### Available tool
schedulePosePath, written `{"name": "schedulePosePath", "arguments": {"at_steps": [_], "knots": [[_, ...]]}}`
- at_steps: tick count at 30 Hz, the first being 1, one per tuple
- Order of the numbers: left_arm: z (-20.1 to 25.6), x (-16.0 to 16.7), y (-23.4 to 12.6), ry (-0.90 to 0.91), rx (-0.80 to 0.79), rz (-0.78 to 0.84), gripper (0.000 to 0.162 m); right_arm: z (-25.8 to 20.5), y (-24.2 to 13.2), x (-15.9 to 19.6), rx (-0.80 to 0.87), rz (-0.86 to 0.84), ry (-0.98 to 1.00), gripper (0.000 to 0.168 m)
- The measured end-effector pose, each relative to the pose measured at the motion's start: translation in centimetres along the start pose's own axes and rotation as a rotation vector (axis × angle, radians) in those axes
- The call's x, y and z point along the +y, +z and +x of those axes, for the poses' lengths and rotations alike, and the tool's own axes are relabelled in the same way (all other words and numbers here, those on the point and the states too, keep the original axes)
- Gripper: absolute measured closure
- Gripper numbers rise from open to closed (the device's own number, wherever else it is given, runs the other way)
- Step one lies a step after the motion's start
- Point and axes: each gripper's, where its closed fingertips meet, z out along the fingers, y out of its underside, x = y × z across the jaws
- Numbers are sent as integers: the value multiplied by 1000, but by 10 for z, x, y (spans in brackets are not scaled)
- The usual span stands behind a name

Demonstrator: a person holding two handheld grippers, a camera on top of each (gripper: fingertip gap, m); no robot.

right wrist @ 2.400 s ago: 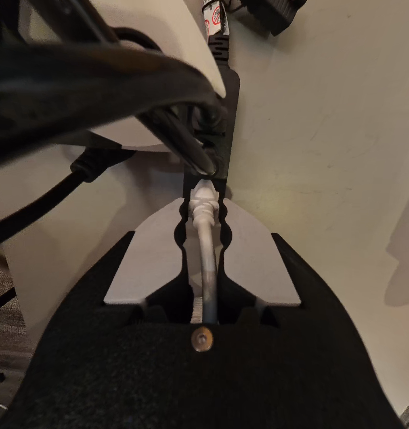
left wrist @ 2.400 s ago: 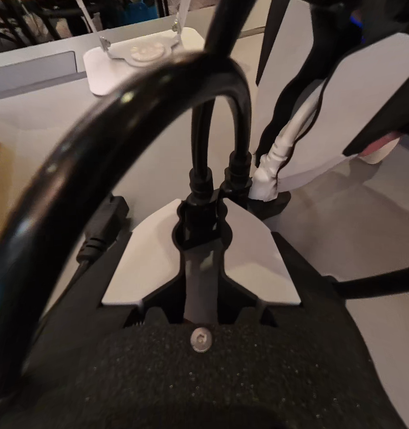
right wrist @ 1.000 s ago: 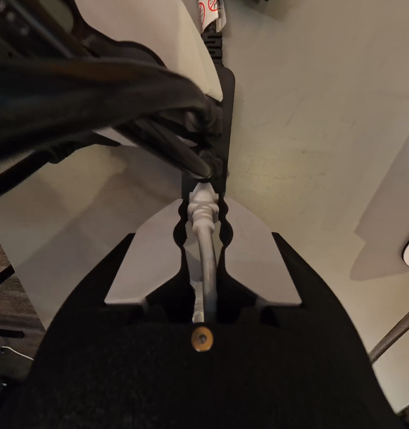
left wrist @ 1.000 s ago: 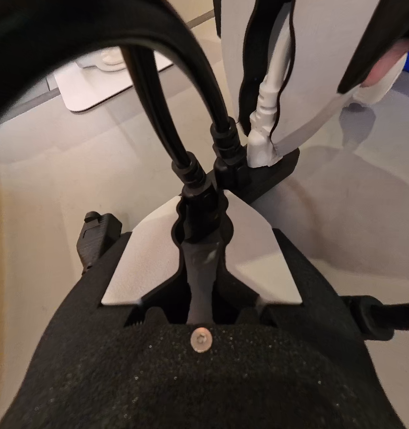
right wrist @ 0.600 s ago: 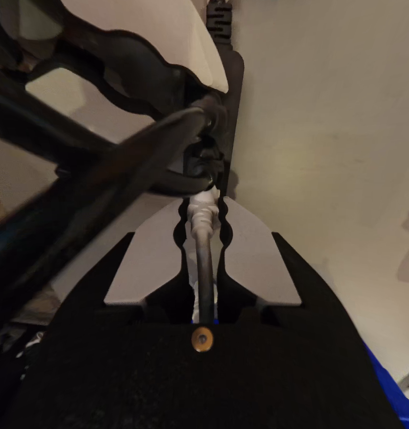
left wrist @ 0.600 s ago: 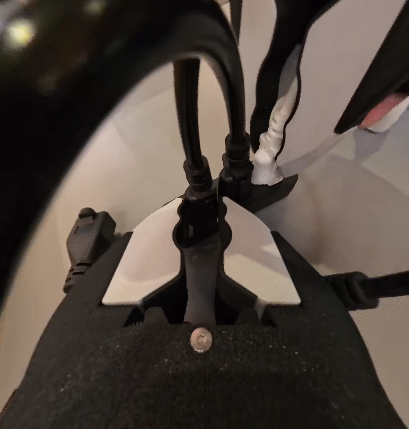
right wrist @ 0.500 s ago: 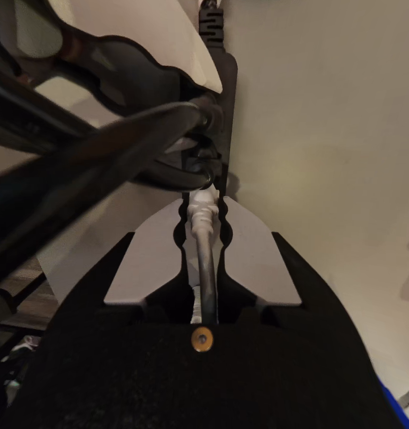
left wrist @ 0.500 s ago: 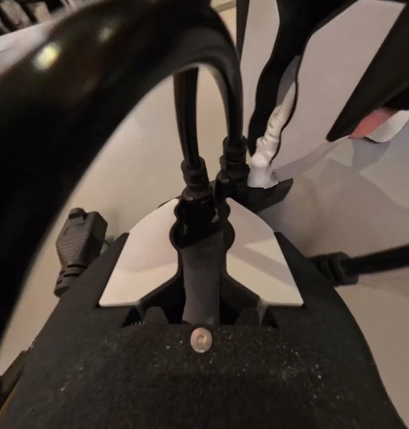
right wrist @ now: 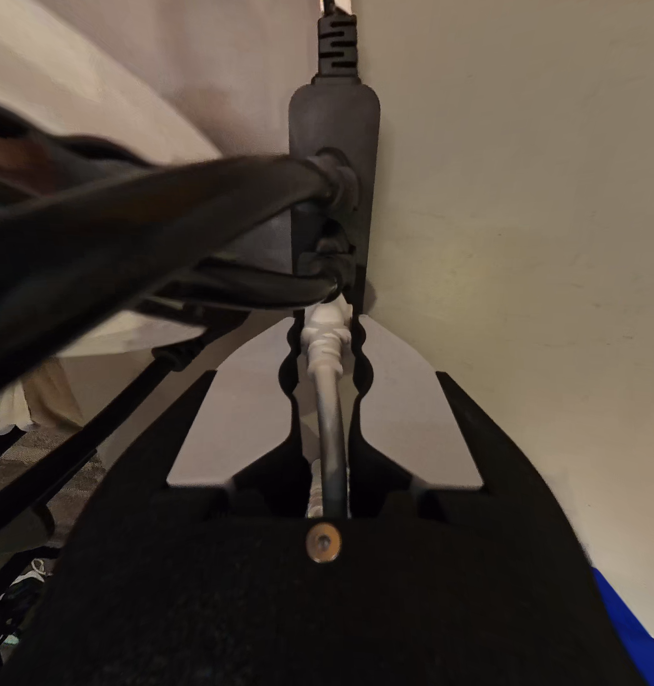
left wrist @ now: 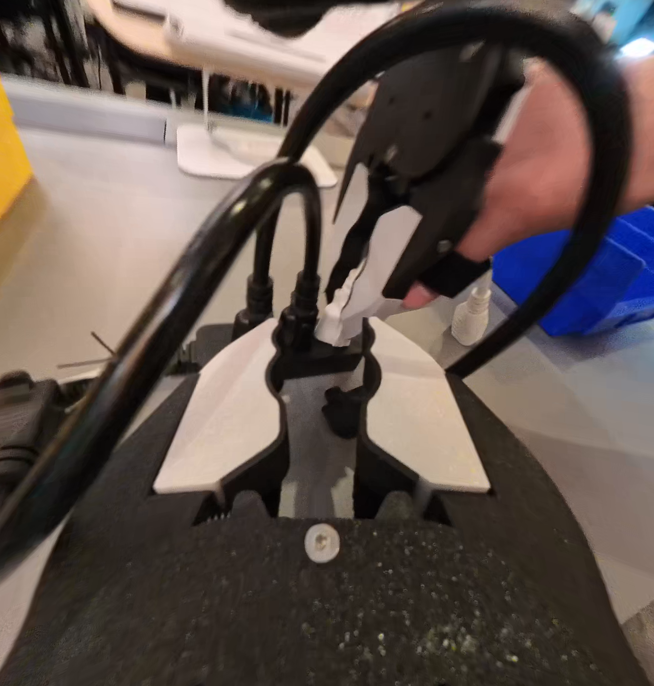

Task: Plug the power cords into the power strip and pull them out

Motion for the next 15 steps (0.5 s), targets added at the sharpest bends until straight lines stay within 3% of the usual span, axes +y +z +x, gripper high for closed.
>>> {"name": "schedulePosePath", "arguments": {"at_steps": [2, 4, 7, 10, 15], "knots": [[2, 4, 4, 118, -22, -16, 137, 1, 0, 0, -16, 13, 17, 143], [0, 22, 19, 196, -58, -149, 135, 2, -1, 0, -23, 16, 10, 142], [-7, 24, 30, 187, -94, -193, 128, 1, 0, 0, -9, 12, -15, 143], [-10, 39, 38, 171, -78, -301, 132, 1, 0, 0, 6, 7, -28, 142], [-16, 40, 40, 268, -131, -312, 139, 2, 0, 0, 8, 10, -26, 143]]}}
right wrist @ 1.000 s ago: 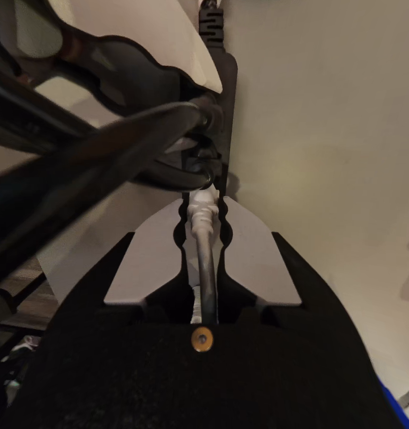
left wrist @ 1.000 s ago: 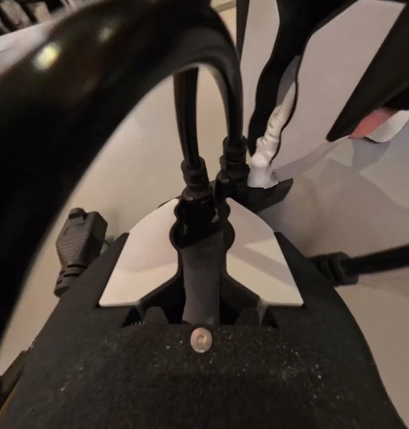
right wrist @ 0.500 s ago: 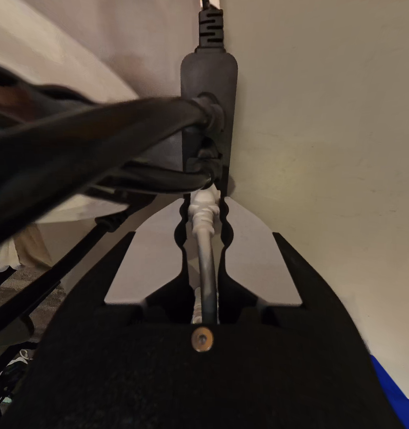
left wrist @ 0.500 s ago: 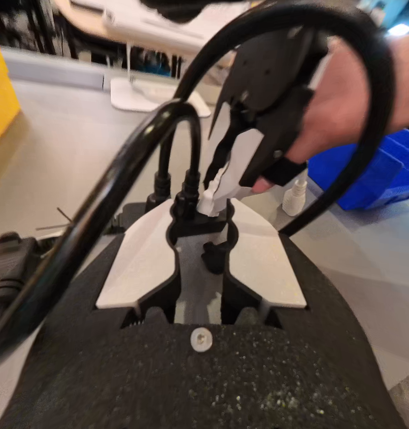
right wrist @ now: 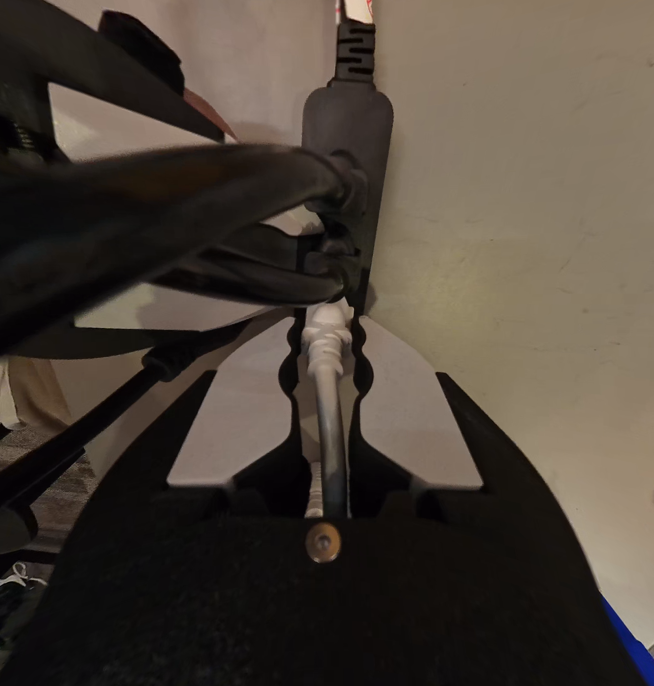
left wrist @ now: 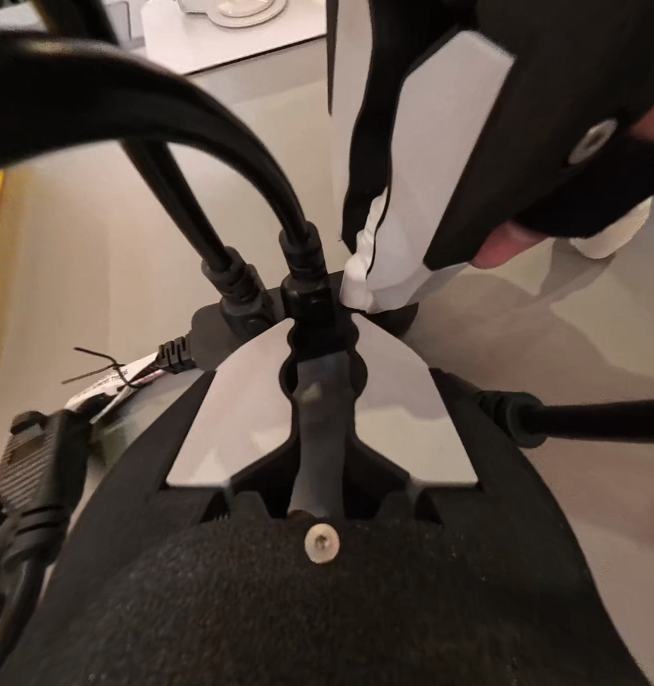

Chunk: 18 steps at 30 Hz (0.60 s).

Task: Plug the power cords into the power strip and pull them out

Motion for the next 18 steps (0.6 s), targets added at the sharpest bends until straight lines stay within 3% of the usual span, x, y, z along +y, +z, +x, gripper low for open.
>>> {"name": "schedulePosePath", "arguments": {"at_steps": [7, 18], "knots": [[2, -1, 4, 90, 40, 0, 151, 6, -2, 5, -2, 10, 1, 143], [4, -1, 5, 142, 7, 1, 155, 6, -3, 7, -28, 41, 27, 143]]}}
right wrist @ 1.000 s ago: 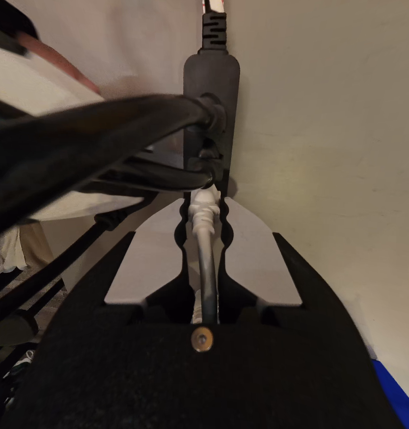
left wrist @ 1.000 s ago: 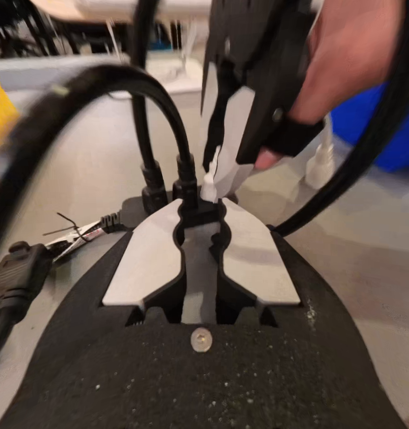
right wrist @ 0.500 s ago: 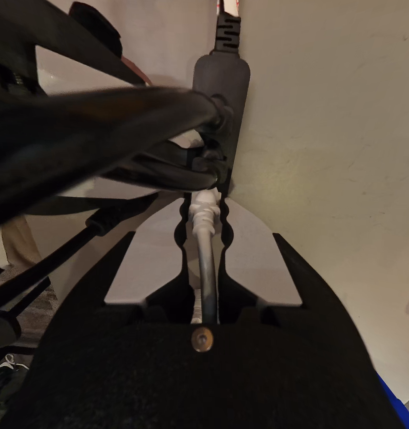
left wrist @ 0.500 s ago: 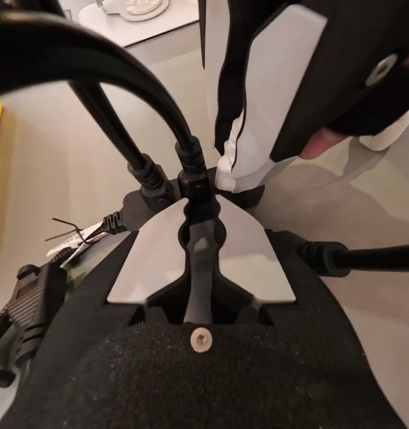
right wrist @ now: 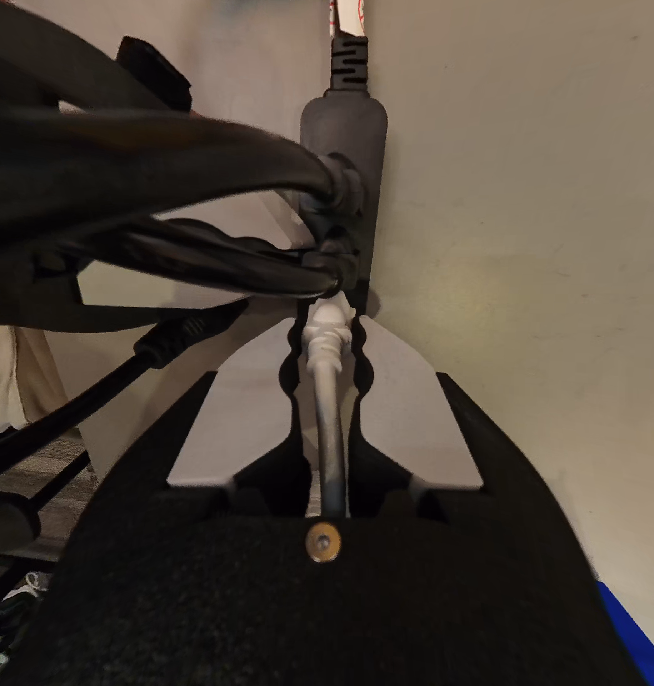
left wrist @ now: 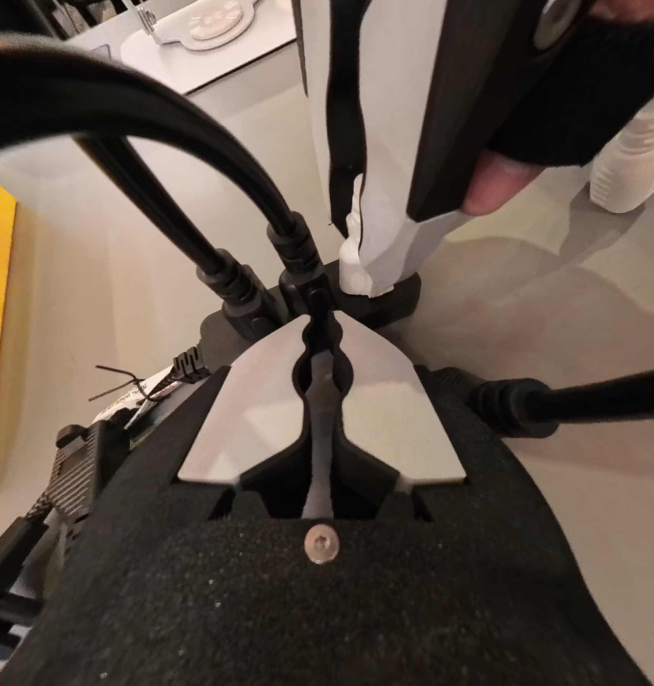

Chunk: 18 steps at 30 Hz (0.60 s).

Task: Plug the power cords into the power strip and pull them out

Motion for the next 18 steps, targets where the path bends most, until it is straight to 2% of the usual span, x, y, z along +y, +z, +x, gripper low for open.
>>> {"name": "schedulePosePath", "arguments": {"at_steps": [5, 7, 12, 15, 18], "knots": [[-2, -1, -3, -29, -7, 16, 156, -3, 1, -2, -22, -8, 46, 142], [-4, -1, -5, -42, -22, 26, 135, -4, 2, -5, -18, -8, 42, 142], [0, -8, -14, -160, 39, 69, 121, -4, 3, -9, -14, -9, 50, 142], [-13, 1, -26, -163, -3, 55, 111, -4, 3, -9, -10, -8, 51, 142], [-22, 4, -22, -167, -11, 28, 101, -4, 3, -9, -12, -11, 42, 142]]}}
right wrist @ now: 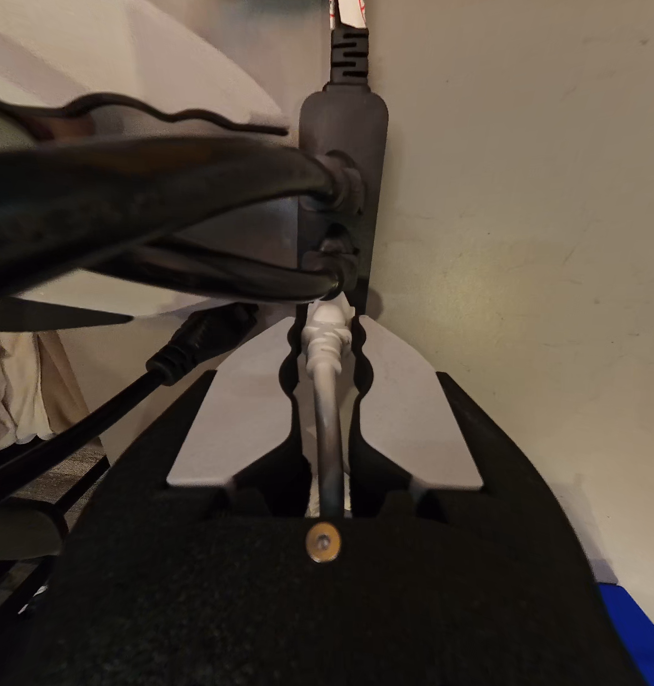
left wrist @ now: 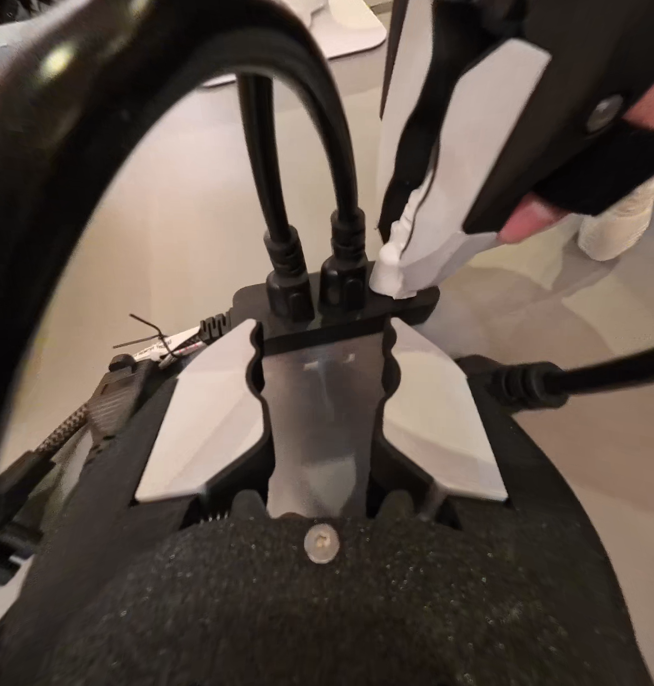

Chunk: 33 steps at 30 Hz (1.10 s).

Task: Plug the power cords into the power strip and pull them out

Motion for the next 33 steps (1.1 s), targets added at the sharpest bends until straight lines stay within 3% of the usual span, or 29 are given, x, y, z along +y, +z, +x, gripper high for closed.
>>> {"name": "schedulePosePath", "arguments": {"at_steps": [7, 28, 33], "knots": [[-4, -7, 28, 39, 20, -49, 102, 0, 0, 0, 24, -5, -41, 143], [0, -9, 38, 104, 77, -22, 104, 9, -7, 4, -78, 85, 17, 143], [2, -9, 39, 107, 90, -20, 104, 10, -10, 7, -27, 34, 2, 144]]}}
